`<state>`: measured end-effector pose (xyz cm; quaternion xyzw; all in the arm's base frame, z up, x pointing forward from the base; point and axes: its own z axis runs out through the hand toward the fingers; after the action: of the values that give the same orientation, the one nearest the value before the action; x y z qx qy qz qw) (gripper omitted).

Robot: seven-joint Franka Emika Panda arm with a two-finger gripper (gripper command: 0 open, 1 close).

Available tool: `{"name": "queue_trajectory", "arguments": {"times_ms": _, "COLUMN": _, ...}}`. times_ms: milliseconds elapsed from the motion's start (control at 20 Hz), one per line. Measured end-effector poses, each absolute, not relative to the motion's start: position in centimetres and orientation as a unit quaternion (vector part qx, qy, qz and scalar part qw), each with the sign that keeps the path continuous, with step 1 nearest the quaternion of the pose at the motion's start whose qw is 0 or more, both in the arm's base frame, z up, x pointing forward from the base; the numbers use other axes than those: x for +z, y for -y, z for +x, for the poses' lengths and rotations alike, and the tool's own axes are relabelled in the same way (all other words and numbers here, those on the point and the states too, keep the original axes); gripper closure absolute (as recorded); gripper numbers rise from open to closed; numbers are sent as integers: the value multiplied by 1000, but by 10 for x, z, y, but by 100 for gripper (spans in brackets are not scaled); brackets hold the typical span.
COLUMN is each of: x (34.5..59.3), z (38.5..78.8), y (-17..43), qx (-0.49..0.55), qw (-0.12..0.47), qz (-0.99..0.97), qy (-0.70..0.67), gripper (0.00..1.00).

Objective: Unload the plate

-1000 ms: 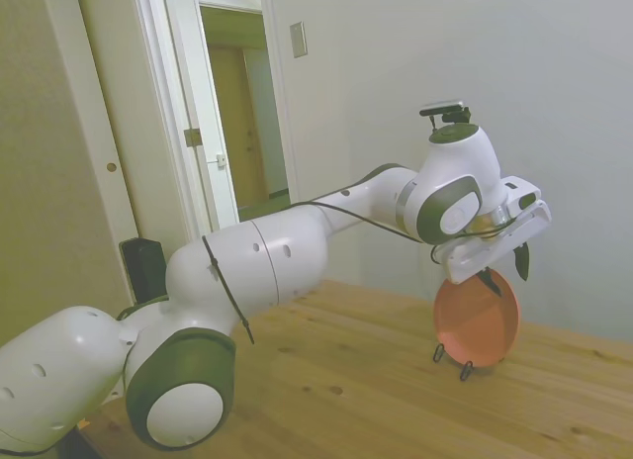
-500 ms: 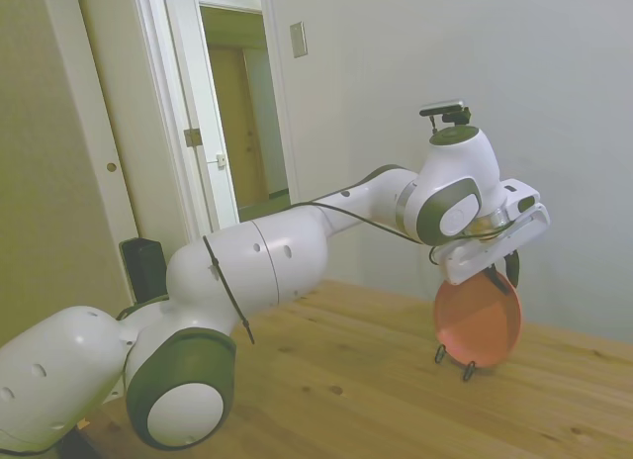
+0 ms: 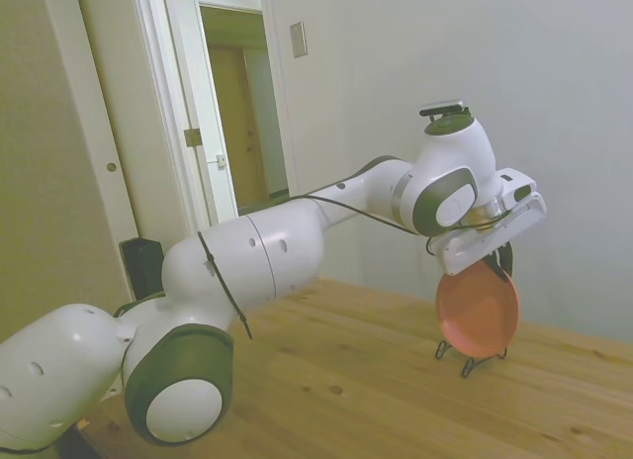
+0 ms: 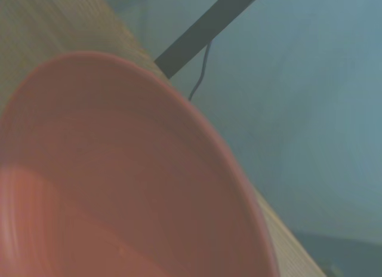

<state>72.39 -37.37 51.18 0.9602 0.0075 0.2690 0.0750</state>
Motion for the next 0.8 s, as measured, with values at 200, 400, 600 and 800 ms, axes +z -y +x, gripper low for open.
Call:
{"name": "queue_trajectory", "arguments": {"times_ms": 200, "x": 554, "z": 719, "y": 360, "qx": 300, "qw": 66, "qz": 952, "qy": -5, "gripper": 100}}
{"name": "queue_trajectory", "arguments": {"times_ms": 400, "x": 603, "z": 699, "y": 337, "qx": 288, "qw": -3, "qz": 957, "qy": 33, "gripper": 100}}
{"name": "queue_trajectory", "arguments": {"times_ms": 600, "x": 625, "z": 669, "y": 323, "qx": 220, "qw": -67, "qz": 972, "qy": 45, "gripper": 100}}
{"name": "queue_trajectory", "arguments": {"times_ms": 800, "x": 571, "z": 674, "y": 314, "qx": 127, "qw": -117, "qz": 984, "qy": 53, "gripper": 100}}
